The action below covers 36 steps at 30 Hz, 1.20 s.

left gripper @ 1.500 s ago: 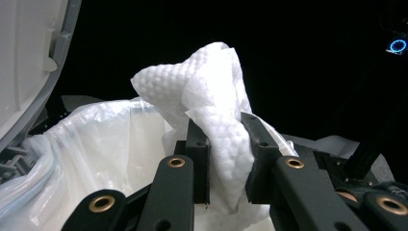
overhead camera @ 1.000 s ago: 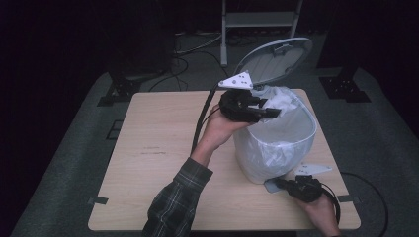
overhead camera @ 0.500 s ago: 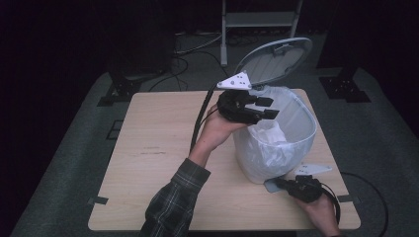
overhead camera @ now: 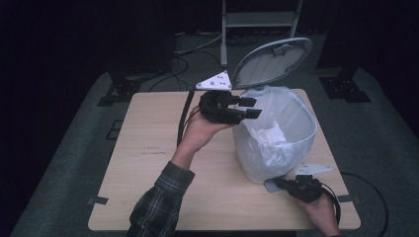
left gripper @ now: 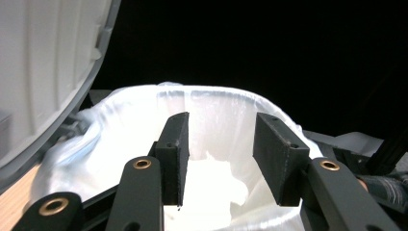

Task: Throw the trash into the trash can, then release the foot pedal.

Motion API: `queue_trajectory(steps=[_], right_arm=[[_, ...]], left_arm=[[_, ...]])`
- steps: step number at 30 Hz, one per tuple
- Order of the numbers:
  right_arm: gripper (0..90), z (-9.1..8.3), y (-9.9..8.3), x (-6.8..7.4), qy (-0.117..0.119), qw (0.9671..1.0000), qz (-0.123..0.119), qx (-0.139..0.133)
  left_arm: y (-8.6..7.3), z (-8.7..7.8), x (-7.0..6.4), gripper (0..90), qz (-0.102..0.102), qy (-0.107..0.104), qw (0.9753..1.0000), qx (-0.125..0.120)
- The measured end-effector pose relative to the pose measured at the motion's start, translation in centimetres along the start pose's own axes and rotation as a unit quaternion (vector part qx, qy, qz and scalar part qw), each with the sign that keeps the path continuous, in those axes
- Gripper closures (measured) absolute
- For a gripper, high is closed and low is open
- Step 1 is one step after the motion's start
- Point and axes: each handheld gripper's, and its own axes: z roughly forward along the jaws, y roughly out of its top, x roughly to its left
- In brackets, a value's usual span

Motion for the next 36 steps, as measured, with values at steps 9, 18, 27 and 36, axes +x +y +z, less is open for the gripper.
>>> queue_trajectory(steps=[9,18,27,36], right_arm=[[90.0,0.0,0.0,0.0,-0.001,1.0000,0.001,-0.001],[90.0,0.0,0.0,0.0,-0.001,1.0000,0.001,-0.001],[90.0,0.0,0.0,0.0,-0.002,1.0000,-0.001,0.001],[90.0,0.0,0.1,0.1,-0.003,1.0000,-0.003,0.002]], left_arm=[[-1.6,-3.0,0.0,54.1,-0.014,0.022,0.9996,0.011],[-3.5,-4.9,0.0,49.7,-0.027,0.042,0.9985,0.023],[-5.6,-6.5,-0.4,44.8,-0.038,0.062,0.9968,0.032],[-7.9,-8.0,-0.9,39.4,-0.048,0.085,0.9944,0.041]])
